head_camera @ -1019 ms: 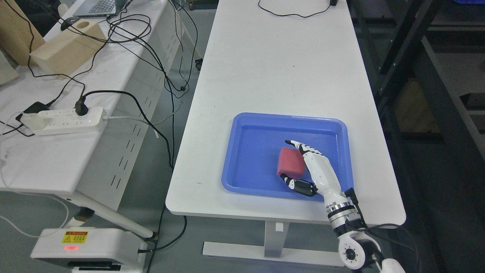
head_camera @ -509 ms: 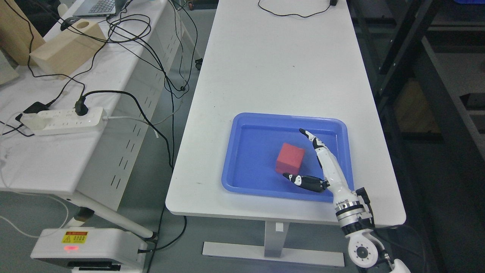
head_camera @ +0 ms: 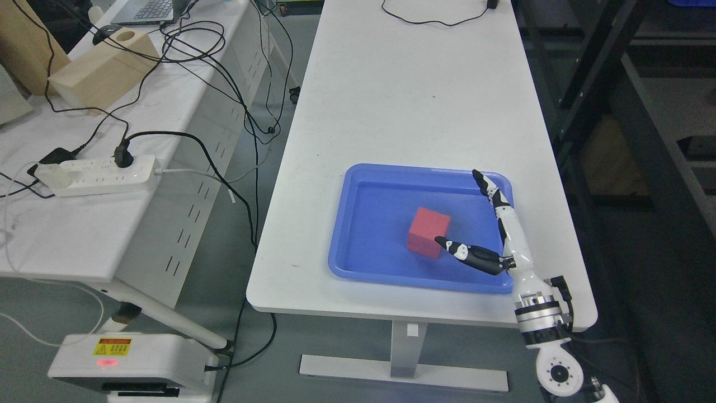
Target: Pick pink block from left shelf to tray
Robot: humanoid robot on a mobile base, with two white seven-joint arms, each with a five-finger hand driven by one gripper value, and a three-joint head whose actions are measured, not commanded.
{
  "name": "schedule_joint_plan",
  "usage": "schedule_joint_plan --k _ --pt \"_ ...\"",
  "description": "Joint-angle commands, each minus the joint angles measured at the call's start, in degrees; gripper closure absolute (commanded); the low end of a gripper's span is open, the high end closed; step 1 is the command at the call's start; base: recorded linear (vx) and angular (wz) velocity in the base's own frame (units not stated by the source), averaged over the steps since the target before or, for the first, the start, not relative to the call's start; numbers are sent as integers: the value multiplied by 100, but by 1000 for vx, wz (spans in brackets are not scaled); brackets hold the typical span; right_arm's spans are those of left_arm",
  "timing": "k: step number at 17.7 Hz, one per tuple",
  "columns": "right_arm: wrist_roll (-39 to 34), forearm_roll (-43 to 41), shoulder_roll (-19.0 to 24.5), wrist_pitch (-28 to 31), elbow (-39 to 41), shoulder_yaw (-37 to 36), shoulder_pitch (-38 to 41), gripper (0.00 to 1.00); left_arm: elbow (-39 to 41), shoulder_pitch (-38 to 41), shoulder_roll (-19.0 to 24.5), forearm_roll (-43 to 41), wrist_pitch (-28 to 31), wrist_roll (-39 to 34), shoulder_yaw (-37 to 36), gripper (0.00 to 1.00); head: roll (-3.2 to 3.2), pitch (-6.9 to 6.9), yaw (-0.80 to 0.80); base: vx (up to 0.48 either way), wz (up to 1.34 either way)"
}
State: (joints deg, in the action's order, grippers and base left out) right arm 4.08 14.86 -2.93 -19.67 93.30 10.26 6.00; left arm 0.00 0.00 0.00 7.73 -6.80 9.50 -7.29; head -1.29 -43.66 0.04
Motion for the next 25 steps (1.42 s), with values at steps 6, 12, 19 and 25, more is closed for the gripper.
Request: schedule_joint_plan --k 6,12,19,25 --pt "14 -1864 -6 -37 -5 -429 59 0 100 114 100 0 3 -1 0 0 0 0 0 -47 0" --pt "-266 -1864 -6 1325 -5 -551 7 0 100 114 100 0 3 -1 0 0 0 0 0 -75 0" --pt "-364 -1873 -6 1343 -5 -727 -11 0 100 114 100 0 3 -1 0 0 0 0 0 -140 0" --pt "-373 -2031 -15 1343 -5 -728 -37 0 100 114 100 0 3 -1 0 0 0 0 0 -144 -92"
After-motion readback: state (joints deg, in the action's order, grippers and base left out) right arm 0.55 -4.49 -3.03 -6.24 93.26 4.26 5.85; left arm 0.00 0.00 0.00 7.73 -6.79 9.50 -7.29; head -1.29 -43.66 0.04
